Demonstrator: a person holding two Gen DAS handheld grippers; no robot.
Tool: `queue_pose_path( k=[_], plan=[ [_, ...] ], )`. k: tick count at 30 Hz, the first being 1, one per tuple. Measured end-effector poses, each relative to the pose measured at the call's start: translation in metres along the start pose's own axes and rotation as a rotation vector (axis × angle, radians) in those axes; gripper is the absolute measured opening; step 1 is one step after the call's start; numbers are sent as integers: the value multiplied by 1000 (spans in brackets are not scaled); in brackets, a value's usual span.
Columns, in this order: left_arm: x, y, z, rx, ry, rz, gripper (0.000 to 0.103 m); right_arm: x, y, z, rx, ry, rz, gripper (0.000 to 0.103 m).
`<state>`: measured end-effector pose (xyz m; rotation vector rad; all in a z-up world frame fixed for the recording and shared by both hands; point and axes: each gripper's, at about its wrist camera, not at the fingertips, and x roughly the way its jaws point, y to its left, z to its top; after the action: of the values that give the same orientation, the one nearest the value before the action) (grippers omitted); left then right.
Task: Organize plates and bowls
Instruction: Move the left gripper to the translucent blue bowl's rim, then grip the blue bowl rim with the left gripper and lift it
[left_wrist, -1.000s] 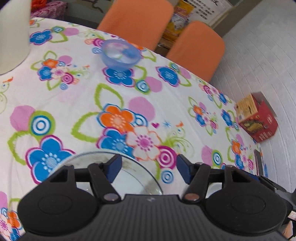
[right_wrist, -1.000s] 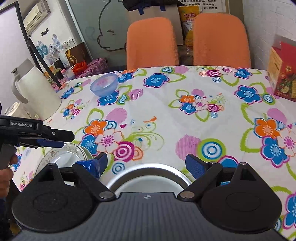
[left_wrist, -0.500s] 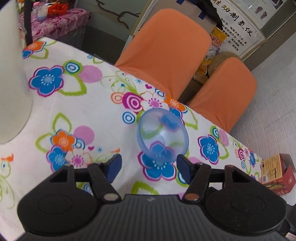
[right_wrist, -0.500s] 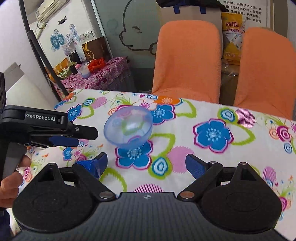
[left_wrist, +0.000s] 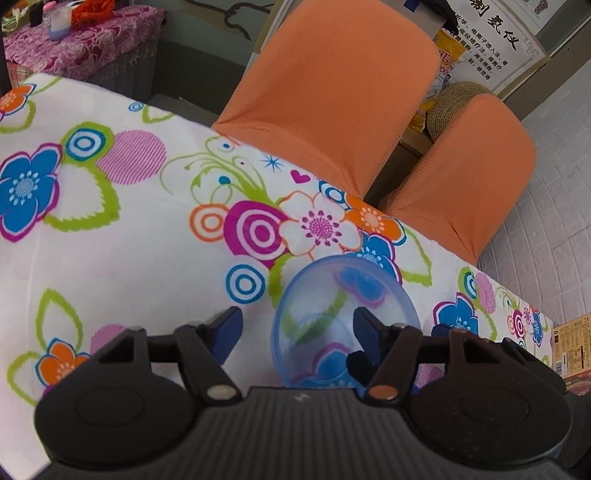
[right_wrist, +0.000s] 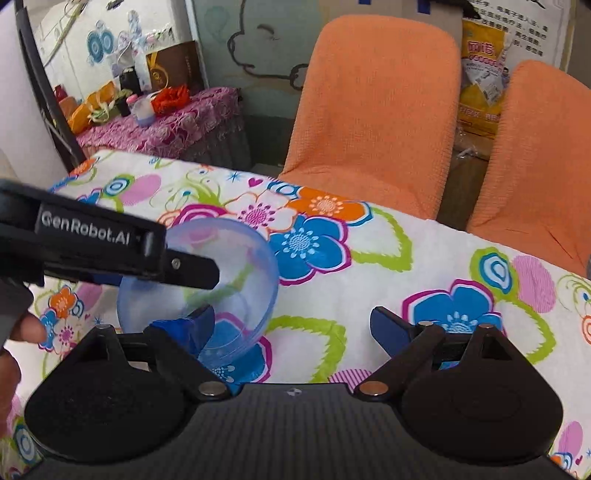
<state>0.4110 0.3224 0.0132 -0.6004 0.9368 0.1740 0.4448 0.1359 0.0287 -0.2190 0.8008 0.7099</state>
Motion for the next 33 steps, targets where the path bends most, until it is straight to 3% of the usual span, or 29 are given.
queue_pose_path(
  k=[9, 16, 29, 33],
  plan=[
    [1, -5, -8, 50, -33, 3, 72, 10, 7, -3, -39, 3, -8, 83],
    [2, -16, -18, 119, -66, 55, 74, 11, 9, -5, -27, -22, -21, 85],
    [1, -14, -21, 110, -81, 41, 74, 13, 16, 0, -26, 5, -33, 85],
    [1, -13, -21, 116, -83, 40, 74, 8, 28, -6, -74, -49, -18, 82]
  ],
)
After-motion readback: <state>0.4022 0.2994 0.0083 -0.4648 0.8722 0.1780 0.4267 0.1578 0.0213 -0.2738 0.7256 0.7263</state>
